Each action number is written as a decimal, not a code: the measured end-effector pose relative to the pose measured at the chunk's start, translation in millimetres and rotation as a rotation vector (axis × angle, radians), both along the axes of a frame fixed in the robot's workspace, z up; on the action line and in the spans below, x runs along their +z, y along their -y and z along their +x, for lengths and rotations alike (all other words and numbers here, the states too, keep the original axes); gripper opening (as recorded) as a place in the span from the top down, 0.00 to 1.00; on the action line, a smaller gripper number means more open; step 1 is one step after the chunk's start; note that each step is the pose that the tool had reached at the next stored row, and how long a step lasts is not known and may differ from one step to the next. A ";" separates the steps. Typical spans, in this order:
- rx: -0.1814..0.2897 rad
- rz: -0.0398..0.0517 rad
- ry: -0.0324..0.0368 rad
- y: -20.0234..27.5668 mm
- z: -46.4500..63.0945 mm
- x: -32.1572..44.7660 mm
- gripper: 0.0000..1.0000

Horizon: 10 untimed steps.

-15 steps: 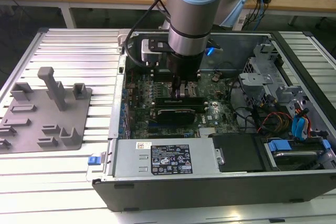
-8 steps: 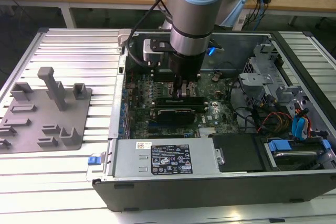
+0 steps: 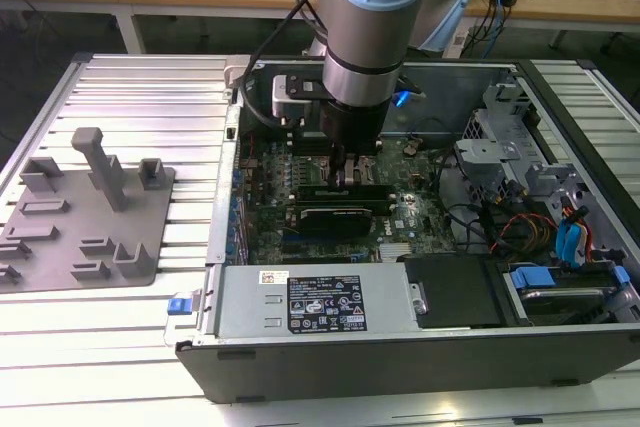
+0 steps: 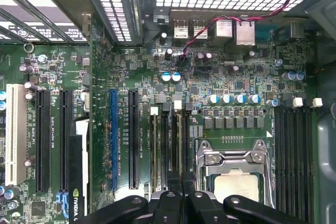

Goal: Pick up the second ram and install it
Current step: 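Insert the second ram into the second slot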

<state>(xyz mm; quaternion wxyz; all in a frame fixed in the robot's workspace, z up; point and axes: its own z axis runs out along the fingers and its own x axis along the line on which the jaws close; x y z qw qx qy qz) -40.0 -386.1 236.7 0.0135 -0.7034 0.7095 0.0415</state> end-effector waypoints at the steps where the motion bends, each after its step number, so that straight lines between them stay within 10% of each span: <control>1: 0.000 0.0000 0.0000 0.0 0.0 -0.1 0.91; 10: -0.001 -0.0001 0.0002 0.0 -0.6 -2.7 0.91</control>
